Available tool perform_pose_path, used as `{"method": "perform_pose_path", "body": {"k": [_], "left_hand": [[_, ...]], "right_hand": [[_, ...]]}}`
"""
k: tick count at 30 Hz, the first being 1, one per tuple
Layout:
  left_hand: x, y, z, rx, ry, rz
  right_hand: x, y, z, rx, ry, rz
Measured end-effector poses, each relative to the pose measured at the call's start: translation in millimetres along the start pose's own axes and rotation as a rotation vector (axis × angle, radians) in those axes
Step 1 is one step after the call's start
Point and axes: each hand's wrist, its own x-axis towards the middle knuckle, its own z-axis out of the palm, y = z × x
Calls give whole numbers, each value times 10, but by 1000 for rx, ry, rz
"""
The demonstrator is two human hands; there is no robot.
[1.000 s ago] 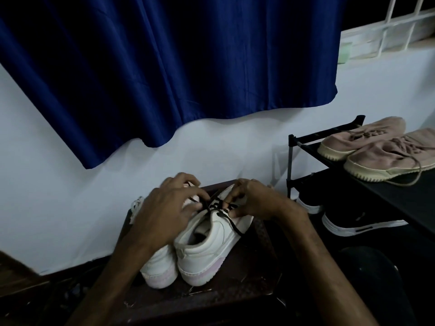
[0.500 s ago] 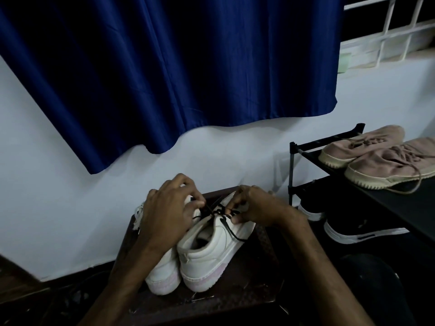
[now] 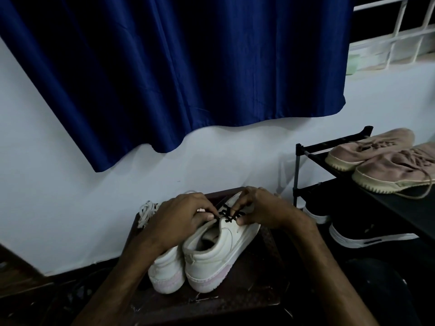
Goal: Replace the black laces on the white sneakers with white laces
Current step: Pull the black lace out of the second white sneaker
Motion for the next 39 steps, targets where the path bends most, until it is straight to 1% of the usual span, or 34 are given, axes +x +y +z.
{"method": "perform_pose_path", "body": {"k": [2,4,7,10,13,15,16,17,20,22,24,27,28,29,31,32,33,35,36,39], "left_hand": [[-6,41,-23,64,100,-16],[-14,37,-36,97,235,-43],[-21,-38,-67,108,457,-186],[-37,-38,4,77,545,-319],[-58,-43,119,70,649,-445],[-50,-119,56,73,748,-510],[-44,-167,1,62,757,-531],[-38,-209,-55,55,714,-545],[-46,-238,-107,96,437,-585],[-100,-249,-82,95,343,-567],[-173,-212,-42,107,339,-506],[-275,1,79,139,452,-305],[-296,84,117,110,430,-262],[-305,150,158,86,372,-236],[-296,222,208,109,247,-238],[-289,239,199,139,215,-246],[-290,251,181,165,201,-247],[-299,284,159,221,183,-242],[-311,294,160,224,181,-251],[-338,313,205,108,230,-297]], "right_hand": [[-1,28,9,5,-5,-9],[-5,23,4,2,-3,-19],[-30,-24,-26,-28,9,-1],[-62,-40,-39,-44,31,19],[-77,-77,-42,-69,10,14],[-81,-93,-49,-94,11,6],[-94,-92,-52,-97,17,0],[-100,-82,-54,-88,24,-1],[-115,-45,-59,-37,8,-5],[-123,-47,-53,-1,-14,-53],[-127,-62,-41,58,27,-117],[-180,-190,-4,176,169,-156],[-206,-249,30,173,206,-171],[-226,-301,81,176,234,-187],[-263,-354,177,206,276,-175],[-273,-345,215,223,297,-154],[-282,-318,241,213,317,-138],[-339,-290,241,118,347,-118],[-369,-283,241,124,356,-129],[-474,-446,258,338,453,-204]]}}
